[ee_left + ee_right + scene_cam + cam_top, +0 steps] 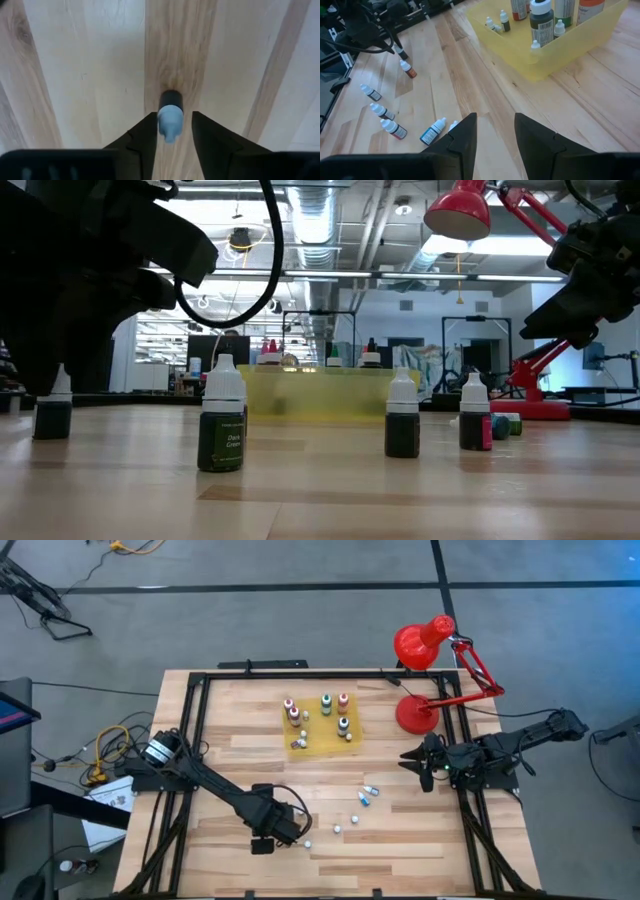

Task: Pick & Place food coloring
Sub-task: Put the small white food coloring in the bin

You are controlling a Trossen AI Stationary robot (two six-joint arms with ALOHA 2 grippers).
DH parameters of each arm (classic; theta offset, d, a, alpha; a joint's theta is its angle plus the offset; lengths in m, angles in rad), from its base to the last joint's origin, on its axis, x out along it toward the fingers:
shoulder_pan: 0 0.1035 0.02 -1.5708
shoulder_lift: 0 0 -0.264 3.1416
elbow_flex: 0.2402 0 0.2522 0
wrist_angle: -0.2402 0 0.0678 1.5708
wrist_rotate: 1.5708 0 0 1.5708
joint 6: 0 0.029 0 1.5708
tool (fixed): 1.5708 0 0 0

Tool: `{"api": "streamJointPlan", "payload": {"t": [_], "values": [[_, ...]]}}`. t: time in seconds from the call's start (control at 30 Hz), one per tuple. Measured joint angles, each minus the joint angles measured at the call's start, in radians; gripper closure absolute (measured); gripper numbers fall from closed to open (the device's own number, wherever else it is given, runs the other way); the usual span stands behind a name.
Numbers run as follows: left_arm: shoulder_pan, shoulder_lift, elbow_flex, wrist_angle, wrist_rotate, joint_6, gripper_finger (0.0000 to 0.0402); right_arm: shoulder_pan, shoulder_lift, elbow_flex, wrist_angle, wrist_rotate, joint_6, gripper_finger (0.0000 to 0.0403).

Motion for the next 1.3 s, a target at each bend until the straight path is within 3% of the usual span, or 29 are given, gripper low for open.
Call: {"api": "streamJointPlan", "payload": {"t": [0.37, 0.53, 0.7, 0.97, 1.3], "values": [[0.009, -0.001, 0.0, 0.0, -0.001, 0.005, 0.0364, 0.0, 0.0, 0.0, 0.0, 0.0, 0.0, 0.0281], [0.046, 0.0, 0.04, -0.041, -0.01, 0.007, 0.0355, 0.0, 0.0, 0.0, 0.0, 0.0, 0.0, 0.0281], [0.102, 0.0, 0.174, -0.182, -0.108, 0.105, 0.0351, 0.0, 0.0, 0.0, 0.0, 0.0, 0.0, 0.0281], [0.291, 0.0, 0.403, -0.269, -0.305, 0.355, 0.0355, 0.0, 0.0, 0.0, 0.0, 0.0, 0.0, 0.0281], [0.598, 0.027, 0.418, 0.016, -0.283, 0.61, 0.0355, 0.0, 0.0, 0.0, 0.0, 0.0, 0.0, 0.0281]]}}
